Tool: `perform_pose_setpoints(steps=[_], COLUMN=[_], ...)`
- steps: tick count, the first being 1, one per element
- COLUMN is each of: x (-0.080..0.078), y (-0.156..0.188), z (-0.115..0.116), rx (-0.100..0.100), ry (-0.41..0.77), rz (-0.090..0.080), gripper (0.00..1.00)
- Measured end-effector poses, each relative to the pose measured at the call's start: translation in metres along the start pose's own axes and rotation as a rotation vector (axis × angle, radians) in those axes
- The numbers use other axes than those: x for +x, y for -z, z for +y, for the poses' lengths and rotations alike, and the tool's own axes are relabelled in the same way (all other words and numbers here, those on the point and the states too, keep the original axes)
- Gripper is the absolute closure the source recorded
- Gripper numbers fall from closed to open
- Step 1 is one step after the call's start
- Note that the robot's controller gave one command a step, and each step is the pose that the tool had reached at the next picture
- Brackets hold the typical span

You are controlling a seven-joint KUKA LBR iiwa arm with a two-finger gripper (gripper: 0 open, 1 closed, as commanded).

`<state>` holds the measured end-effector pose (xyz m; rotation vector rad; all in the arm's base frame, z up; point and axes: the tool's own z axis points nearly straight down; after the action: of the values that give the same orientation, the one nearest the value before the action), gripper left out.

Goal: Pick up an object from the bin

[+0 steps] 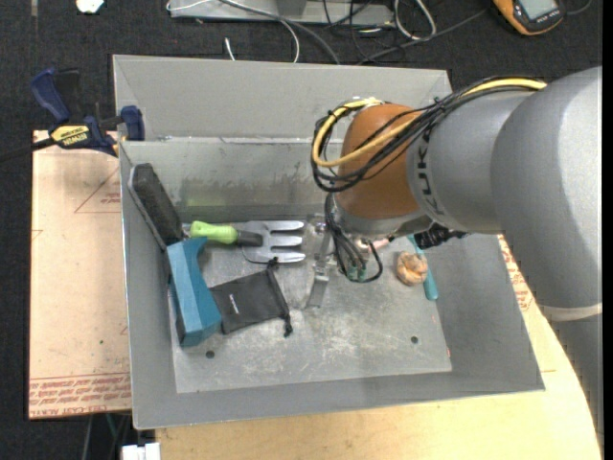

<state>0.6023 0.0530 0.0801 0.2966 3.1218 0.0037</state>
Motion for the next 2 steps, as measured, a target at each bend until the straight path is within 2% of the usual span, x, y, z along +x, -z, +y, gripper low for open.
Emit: perform_pose_setpoints(steps=[1,2], x=[-0.017,-0.021], y=[0.022,0.035], z=[0.026,0.069], rx=[-0.003,-0.001], ry=[0.188,0.267], rz=[-0.002,-0.001], gripper=[0.00,0.00])
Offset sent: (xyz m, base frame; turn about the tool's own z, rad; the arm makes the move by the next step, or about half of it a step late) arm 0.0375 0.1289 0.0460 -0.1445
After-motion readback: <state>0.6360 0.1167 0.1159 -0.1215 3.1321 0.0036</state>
